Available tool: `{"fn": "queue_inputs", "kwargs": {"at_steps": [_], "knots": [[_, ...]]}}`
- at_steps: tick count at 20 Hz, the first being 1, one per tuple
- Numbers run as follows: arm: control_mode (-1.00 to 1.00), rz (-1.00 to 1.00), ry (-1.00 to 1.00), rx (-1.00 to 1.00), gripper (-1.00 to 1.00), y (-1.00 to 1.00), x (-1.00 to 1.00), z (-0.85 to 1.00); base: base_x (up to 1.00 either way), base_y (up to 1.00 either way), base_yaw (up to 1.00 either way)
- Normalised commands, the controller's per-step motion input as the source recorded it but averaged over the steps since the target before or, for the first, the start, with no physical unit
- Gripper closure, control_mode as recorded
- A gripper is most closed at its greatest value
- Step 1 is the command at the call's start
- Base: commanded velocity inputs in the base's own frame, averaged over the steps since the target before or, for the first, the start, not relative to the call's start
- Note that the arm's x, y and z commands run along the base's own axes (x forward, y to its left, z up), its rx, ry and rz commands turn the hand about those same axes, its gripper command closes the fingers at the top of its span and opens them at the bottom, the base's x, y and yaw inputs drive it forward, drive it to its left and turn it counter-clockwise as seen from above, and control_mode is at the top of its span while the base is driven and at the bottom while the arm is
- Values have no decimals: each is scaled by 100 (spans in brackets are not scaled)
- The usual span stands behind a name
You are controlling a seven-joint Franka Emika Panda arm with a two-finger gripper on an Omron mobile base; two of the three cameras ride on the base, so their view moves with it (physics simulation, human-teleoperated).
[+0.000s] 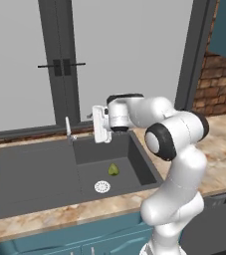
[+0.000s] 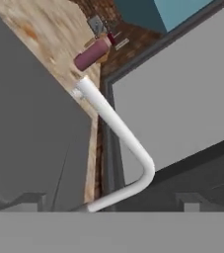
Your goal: Turn on the sink faucet. Then move the lemon wedge from the counter to the sink. Turn off the sink. Move the vegetable from the sink to the pot next to the stove. Finally move the pot to the rear left burner.
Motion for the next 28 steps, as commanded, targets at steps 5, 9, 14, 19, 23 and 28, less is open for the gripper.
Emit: {"fn": "queue_inputs", "kwargs": {"at_steps": [5, 9, 14, 19, 23, 28], "knots": [[-100, -20, 27, -10, -100, -4, -10, 38, 0, 0, 0], [-100, -18, 33, -8, -100, -16, -17, 9, 0, 0, 0], [-100, -18, 32, -4, -100, -29, -23, 20, 0, 0, 0], [-100, -18, 32, -2, -100, -37, -28, 18, 0, 0, 0], [-100, -28, 31, 0, -100, -16, -39, 0, 0, 0, 0], [-100, -32, 31, 0, -100, -6, -34, -4, 0, 0, 0]]}}
